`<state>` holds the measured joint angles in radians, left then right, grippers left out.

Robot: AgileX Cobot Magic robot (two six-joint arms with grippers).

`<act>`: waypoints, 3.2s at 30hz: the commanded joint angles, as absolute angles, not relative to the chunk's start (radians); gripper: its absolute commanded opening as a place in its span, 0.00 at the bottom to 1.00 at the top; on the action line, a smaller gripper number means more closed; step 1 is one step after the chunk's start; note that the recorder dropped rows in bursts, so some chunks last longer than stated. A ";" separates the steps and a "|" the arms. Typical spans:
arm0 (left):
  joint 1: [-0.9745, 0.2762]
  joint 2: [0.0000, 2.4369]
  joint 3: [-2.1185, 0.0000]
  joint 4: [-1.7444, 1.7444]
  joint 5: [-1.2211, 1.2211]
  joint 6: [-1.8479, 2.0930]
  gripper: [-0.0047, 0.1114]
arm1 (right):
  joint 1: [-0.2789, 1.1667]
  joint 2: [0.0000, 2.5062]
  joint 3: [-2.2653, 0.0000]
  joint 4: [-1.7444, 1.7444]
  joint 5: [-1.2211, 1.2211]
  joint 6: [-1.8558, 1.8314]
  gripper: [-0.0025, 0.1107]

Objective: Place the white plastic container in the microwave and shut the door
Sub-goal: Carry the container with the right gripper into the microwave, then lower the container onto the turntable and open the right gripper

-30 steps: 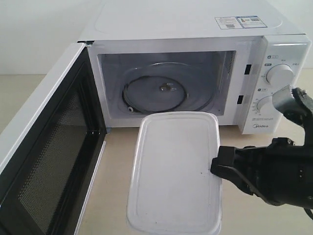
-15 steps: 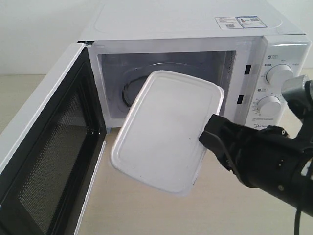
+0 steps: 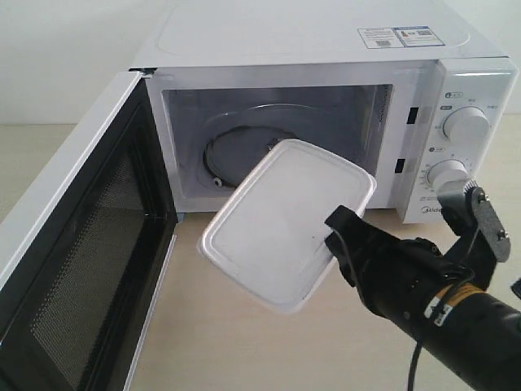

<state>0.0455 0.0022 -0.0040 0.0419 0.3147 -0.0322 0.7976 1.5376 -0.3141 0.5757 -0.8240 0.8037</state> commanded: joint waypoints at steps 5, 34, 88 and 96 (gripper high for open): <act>0.047 0.000 0.000 0.043 0.312 -0.028 0.07 | 0.799 1.620 -0.440 0.654 -0.847 0.798 0.02; 0.047 0.000 0.000 0.043 0.312 -0.028 0.07 | 0.786 1.884 -0.792 0.905 -0.942 0.765 0.02; 0.047 0.000 0.000 0.043 0.312 -0.028 0.07 | 0.678 1.978 -0.956 0.829 -0.855 0.715 0.37; 0.047 0.000 0.000 0.043 0.312 -0.028 0.07 | 0.678 1.975 -0.954 0.825 -0.835 0.690 0.51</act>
